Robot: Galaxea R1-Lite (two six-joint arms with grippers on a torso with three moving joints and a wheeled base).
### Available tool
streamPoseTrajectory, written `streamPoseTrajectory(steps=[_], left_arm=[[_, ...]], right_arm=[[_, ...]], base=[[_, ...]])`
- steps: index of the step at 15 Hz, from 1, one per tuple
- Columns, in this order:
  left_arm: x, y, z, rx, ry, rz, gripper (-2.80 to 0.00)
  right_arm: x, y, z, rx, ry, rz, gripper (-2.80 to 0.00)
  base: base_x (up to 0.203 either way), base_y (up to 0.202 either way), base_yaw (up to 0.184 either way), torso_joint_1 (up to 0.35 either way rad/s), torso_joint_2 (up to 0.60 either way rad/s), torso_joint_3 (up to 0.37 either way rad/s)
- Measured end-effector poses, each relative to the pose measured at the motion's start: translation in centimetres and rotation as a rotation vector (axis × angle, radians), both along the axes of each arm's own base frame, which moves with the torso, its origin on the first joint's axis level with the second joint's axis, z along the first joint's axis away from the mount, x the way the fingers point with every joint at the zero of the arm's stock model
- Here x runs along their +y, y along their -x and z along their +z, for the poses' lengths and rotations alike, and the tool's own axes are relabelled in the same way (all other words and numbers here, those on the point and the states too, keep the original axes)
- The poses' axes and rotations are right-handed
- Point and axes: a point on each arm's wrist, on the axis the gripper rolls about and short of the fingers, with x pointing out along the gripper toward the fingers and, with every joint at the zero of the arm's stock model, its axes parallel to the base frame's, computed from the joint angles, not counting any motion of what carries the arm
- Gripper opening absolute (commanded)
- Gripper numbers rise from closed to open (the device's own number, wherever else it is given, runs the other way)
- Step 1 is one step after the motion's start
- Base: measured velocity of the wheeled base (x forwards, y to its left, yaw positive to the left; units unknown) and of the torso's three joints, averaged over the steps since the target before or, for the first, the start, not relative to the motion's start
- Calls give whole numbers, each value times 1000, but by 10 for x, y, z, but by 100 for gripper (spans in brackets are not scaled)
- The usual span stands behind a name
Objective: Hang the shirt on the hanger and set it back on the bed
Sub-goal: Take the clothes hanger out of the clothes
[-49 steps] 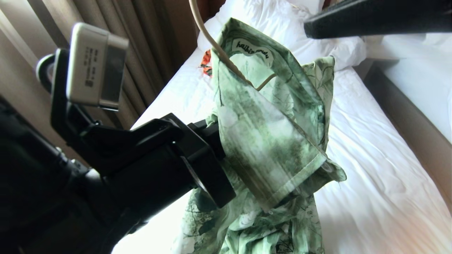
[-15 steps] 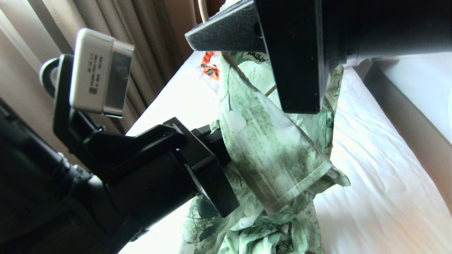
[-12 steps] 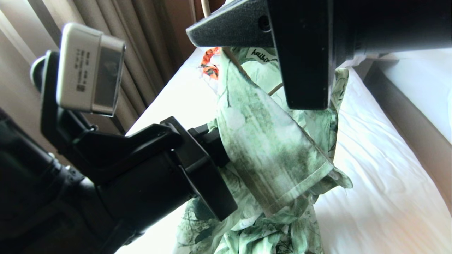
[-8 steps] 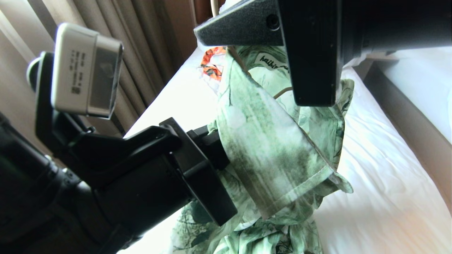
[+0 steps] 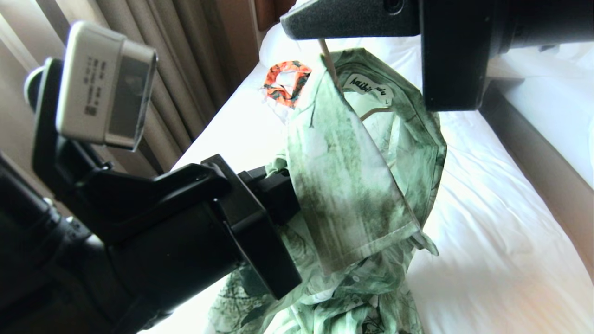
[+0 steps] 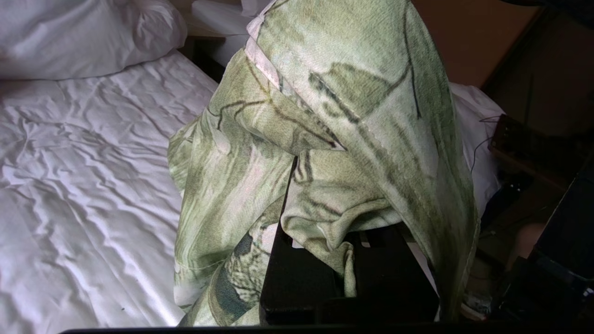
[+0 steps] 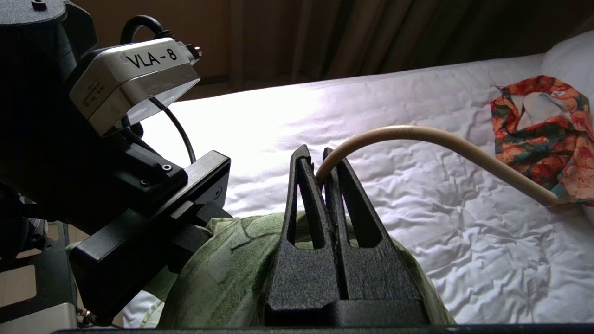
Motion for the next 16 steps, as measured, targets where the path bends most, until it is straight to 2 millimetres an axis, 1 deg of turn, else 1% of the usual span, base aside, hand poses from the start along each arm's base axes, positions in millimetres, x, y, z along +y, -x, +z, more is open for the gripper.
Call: streamPoseTrajectory(steps=[1,6,10,16], left_arm=[[1,1,1,-2,2,0,0],[6,3,3,-9,11,-1,0],[13,3,6,-18,26,7,0],[32,-10,14,-57,49,34,0]], right_arm=[[-2,0,1,-3,-5,-3,-280],[-6,1,4,-8,-16,-8,-280],[-12,-3,6,-13,-23,-38,-280],[-23,-4,11,-24,-40,-78,-280]], base=[[0,0,0,0,0,0],[0,0,0,0,0,0],[0,0,0,0,0,0],[0,0,0,0,0,0]])
